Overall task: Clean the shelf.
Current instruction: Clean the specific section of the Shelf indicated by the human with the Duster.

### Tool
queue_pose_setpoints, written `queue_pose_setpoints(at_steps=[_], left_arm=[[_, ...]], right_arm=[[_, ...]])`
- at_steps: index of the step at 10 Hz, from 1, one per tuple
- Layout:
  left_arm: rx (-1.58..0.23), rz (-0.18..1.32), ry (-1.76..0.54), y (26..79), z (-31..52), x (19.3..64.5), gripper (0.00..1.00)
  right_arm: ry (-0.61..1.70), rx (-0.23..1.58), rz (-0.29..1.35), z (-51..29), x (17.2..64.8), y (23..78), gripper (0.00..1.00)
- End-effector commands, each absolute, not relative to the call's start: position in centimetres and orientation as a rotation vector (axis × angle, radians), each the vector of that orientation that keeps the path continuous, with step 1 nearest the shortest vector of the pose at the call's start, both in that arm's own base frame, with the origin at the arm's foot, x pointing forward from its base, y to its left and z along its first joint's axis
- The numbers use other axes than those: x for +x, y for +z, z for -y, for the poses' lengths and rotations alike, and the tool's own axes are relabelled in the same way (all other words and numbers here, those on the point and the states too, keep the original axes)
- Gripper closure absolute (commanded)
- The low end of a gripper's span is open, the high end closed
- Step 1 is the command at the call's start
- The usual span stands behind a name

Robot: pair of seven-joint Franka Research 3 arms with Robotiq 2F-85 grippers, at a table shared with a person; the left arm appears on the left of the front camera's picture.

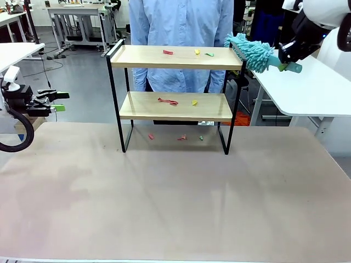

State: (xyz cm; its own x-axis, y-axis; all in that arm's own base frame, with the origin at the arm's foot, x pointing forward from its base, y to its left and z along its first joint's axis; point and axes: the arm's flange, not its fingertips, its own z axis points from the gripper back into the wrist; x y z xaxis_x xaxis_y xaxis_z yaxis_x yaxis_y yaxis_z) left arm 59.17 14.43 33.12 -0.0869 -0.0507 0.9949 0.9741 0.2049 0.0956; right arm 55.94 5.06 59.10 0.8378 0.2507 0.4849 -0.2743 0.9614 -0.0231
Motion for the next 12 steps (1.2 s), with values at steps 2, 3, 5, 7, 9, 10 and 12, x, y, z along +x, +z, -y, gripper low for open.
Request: queue_pose_setpoints(at_steps=[2, 3, 5, 7, 9, 10, 12], left_arm=[[-0.977, 1.332, -1.144, 33.3, -14.4, 59.1, 0.00], [-0.977, 1.332, -1.144, 33.3, -14.4, 59.1, 0.00], [-0.977, 1.332, -1.144, 33.3, -14.4, 59.1, 0.00], [-0.977, 1.332, -1.144, 33.3, -14.4, 59.1, 0.00], [-0.977, 1.332, -1.144, 33.3, -14.4, 59.1, 0.00], [-0.977, 1.332, -1.144, 33.3, -14.4, 59.1, 0.00], [-0.977, 1.332, -1.144, 33.3, -14.4, 59.1, 0.00]], right_arm=[[0.277, 0.047, 0.514, -5.0, 55.9, 59.5, 1.00], [0.277, 0.047, 0.514, -5.0, 55.9, 59.5, 1.00], [0.320, 0.021, 0.439, -3.2, 54.0, 59.8, 0.87], [0.440, -0.010, 0.290, -0.1, 50.7, 60.9, 0.87], [0.530, -0.098, 0.177, 2.2, 47.9, 61.7, 0.87], [0.565, -0.128, 0.117, 3.2, 46.5, 62.1, 0.87], [0.672, -0.182, -0.013, 4.8, 43.0, 62.1, 0.87]])
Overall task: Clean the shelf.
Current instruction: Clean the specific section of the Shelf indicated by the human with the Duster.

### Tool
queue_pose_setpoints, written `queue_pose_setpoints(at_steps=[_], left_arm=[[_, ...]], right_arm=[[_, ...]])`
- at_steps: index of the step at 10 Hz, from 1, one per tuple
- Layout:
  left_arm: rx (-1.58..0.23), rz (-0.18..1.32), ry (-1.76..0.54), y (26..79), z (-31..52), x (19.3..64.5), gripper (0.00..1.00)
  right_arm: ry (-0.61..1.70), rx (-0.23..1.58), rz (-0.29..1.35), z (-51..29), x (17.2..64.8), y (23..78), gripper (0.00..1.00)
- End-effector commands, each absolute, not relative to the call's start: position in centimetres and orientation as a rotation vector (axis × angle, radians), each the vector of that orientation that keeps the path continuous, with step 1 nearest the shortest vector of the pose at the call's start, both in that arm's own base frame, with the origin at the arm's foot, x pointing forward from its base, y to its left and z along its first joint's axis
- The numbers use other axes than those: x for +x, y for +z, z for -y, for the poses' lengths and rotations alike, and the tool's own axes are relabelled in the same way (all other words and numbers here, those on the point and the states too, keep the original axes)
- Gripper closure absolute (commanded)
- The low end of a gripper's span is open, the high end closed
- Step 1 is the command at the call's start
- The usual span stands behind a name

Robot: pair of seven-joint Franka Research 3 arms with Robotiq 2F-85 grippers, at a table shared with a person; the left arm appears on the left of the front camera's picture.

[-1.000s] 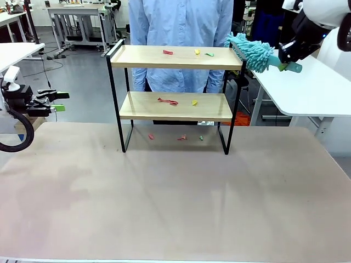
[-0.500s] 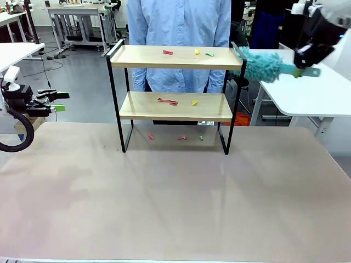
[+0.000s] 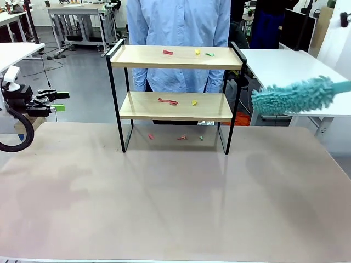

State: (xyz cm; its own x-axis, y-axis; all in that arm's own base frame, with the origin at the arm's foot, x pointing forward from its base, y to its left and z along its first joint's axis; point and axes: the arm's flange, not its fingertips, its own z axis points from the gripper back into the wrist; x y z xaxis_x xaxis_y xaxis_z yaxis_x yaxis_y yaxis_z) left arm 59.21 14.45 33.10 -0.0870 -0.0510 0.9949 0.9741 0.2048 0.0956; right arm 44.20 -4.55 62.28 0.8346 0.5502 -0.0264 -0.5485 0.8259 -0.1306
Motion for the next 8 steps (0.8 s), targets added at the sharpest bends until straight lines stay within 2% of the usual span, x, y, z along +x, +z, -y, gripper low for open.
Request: queue_pose_setpoints(at_steps=[1, 5, 8], left_arm=[[-0.977, 1.332, -1.144, 33.3, -14.4, 59.1, 0.00], [-0.977, 1.332, -1.144, 33.3, -14.4, 59.1, 0.00], [-0.977, 1.332, -1.144, 33.3, -14.4, 59.1, 0.00]], right_arm=[[0.733, -0.171, -0.069, 5.2, 41.3, 62.2, 0.87], [1.090, -0.047, -0.209, 2.4, 35.7, 61.2, 0.87], [1.309, 0.029, -0.217, -2.9, 36.2, 57.8, 0.87]])
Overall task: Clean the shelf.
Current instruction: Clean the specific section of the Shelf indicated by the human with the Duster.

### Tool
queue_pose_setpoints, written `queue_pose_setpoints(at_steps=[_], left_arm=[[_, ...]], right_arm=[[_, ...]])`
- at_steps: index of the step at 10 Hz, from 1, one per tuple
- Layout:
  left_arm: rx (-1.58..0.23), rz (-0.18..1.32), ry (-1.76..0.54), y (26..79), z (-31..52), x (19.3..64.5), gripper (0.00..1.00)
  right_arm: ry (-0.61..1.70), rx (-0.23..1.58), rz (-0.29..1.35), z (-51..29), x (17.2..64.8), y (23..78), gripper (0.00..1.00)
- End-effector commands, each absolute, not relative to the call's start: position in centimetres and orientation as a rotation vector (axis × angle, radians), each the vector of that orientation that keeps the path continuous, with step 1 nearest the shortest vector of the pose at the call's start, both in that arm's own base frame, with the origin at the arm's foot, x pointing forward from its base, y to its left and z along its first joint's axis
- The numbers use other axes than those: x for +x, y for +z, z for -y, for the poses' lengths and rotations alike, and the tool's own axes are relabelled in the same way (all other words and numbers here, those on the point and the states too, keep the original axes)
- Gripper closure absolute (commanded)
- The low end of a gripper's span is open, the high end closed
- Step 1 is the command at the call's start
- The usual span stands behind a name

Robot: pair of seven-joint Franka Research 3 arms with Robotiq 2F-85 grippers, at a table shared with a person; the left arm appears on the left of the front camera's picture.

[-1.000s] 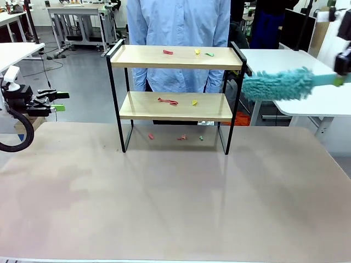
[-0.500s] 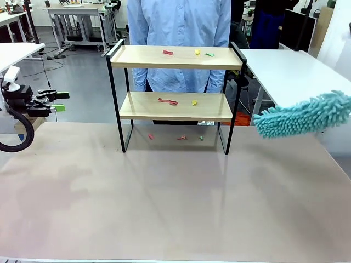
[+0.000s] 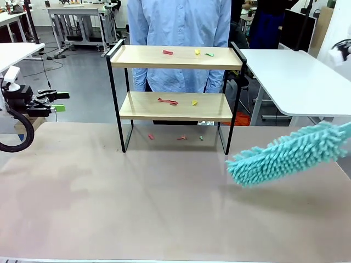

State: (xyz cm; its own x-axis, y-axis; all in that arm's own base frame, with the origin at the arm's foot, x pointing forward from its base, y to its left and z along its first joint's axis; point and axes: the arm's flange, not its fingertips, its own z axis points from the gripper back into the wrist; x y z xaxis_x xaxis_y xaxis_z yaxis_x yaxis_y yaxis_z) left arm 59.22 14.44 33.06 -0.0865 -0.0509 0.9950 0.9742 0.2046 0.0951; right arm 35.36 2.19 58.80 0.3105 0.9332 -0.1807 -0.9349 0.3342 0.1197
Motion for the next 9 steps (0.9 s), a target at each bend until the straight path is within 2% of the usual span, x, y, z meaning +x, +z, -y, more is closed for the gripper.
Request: queue_pose_setpoints(at_steps=[1, 4, 5, 9], left_arm=[[-0.977, 1.332, -1.144, 33.3, -14.4, 59.1, 0.00], [-0.977, 1.332, -1.144, 33.3, -14.4, 59.1, 0.00], [-0.977, 1.332, -1.144, 33.3, -14.4, 59.1, 0.00], [-0.977, 1.332, -1.144, 33.3, -14.4, 59.1, 0.00]], right_arm=[[1.345, 0.060, -0.225, -4.2, 36.6, 57.0, 0.87], [1.343, 0.091, -0.241, -6.4, 38.4, 55.0, 0.87], [1.340, 0.048, -0.250, -6.3, 37.0, 55.6, 0.87], [1.340, 0.048, -0.250, -6.3, 37.0, 55.6, 0.87]])
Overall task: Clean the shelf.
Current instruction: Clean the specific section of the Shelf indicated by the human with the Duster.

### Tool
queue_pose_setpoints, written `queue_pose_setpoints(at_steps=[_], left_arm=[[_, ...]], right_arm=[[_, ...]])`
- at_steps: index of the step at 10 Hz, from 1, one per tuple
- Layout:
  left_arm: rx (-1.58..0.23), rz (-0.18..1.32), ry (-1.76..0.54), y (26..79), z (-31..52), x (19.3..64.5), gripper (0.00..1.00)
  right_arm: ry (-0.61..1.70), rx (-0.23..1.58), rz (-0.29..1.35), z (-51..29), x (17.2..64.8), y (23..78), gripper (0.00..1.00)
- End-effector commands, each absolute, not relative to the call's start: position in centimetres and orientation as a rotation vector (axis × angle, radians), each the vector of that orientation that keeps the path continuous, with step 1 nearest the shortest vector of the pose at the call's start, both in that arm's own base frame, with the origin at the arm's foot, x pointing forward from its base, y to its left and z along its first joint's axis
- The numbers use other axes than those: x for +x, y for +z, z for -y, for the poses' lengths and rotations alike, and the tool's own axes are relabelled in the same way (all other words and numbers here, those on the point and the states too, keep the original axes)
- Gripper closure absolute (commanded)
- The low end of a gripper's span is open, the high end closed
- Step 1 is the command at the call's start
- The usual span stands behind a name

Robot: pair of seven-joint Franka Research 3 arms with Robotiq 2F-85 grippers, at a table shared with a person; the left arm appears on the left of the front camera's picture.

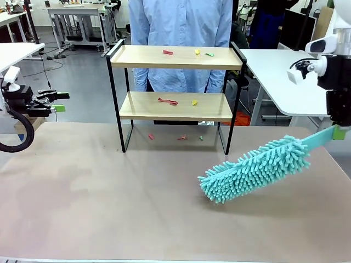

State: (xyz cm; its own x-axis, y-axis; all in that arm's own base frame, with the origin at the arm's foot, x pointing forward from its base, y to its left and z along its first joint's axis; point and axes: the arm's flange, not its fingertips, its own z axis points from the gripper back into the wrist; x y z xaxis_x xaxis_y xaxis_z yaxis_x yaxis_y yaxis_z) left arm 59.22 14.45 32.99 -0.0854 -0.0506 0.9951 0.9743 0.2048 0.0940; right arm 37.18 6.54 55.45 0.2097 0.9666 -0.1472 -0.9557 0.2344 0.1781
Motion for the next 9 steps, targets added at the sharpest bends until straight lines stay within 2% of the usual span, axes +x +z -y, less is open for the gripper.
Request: queue_pose_setpoints(at_steps=[1, 9], left_arm=[[-0.977, 1.332, -1.144, 33.26, -14.38, 59.09, 0.00], [-0.977, 1.332, -1.144, 33.26, -14.38, 59.09, 0.00]], right_arm=[[1.340, 0.048, -0.250, -6.28, 36.99, 55.60, 0.87], [1.340, 0.048, -0.250, -6.28, 36.99, 55.60, 0.87]])
